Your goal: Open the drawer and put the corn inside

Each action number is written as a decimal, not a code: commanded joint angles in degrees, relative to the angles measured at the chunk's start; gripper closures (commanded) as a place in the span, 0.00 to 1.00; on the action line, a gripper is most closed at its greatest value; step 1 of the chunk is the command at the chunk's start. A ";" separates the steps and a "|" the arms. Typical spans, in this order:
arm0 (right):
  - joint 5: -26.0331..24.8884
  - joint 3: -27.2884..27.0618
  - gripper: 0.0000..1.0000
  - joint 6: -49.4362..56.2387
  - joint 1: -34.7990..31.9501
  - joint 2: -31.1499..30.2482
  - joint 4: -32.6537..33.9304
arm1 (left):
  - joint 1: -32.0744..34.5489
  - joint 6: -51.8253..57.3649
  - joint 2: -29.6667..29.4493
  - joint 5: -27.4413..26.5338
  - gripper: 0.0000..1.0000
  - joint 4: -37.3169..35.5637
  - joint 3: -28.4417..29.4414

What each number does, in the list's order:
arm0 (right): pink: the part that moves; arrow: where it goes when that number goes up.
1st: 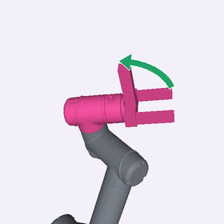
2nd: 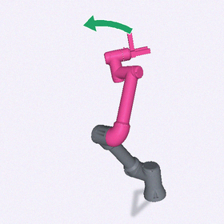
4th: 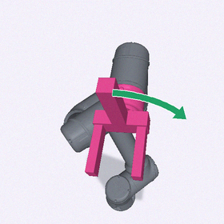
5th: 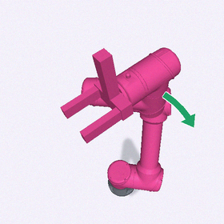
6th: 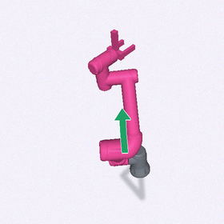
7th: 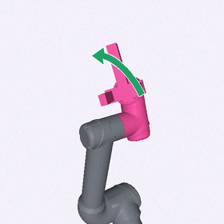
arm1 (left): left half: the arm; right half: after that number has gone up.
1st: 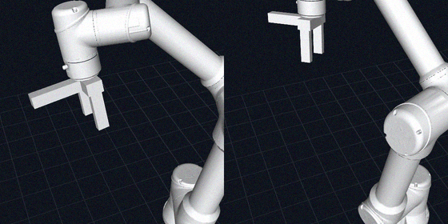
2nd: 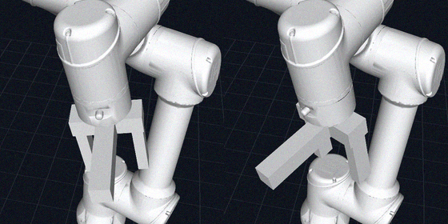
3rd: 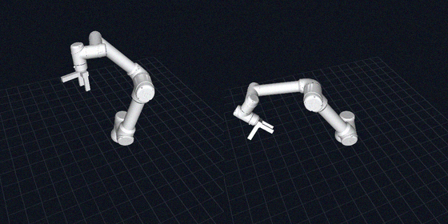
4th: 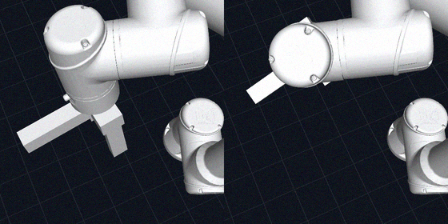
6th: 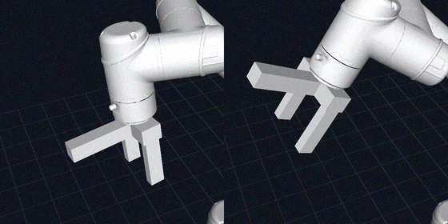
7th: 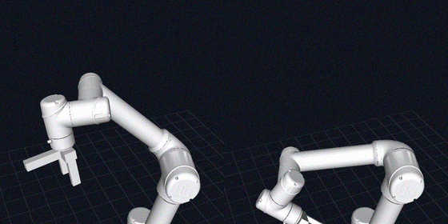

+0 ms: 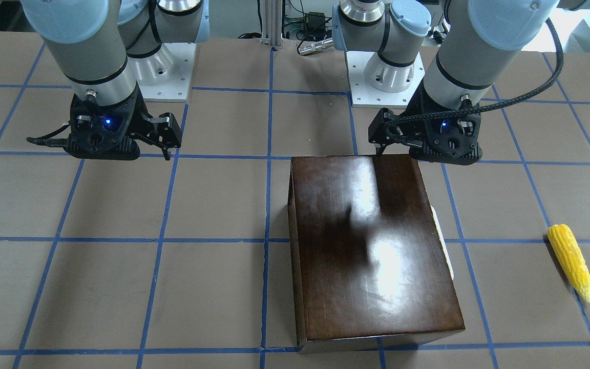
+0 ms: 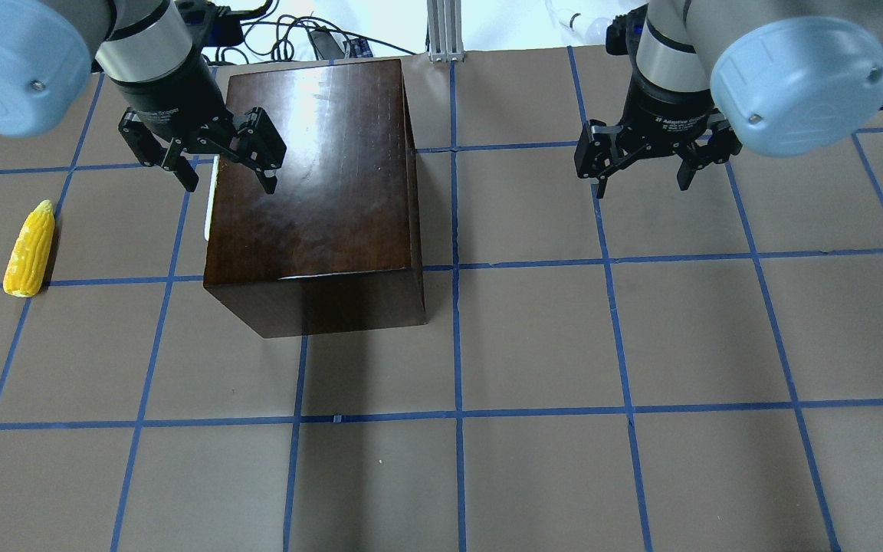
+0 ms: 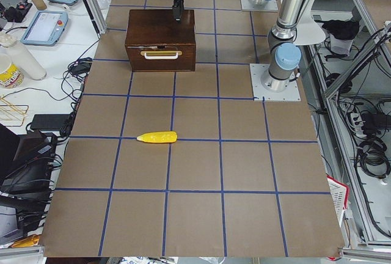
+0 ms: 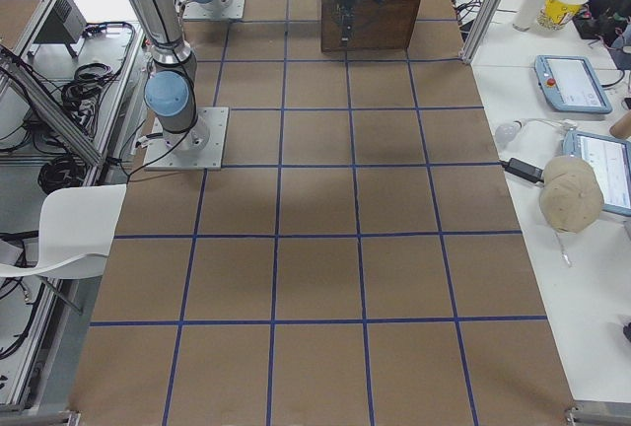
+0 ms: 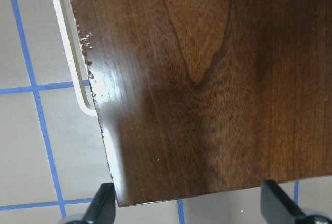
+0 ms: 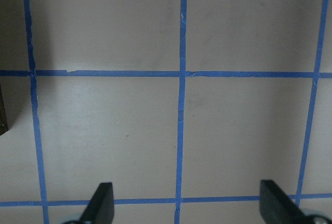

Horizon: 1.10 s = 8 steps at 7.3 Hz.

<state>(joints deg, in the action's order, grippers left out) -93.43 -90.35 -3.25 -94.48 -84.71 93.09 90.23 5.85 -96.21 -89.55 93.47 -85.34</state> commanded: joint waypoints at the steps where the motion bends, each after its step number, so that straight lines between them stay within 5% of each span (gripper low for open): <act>1: 0.00 0.00 0.00 0.00 0.00 0.07 0.07 | -0.14 0.74 0.32 -0.18 0.00 0.57 0.00; 8: 0.00 0.00 0.00 0.00 0.00 -0.02 0.07 | -2.70 0.30 0.50 0.51 0.00 0.31 1.14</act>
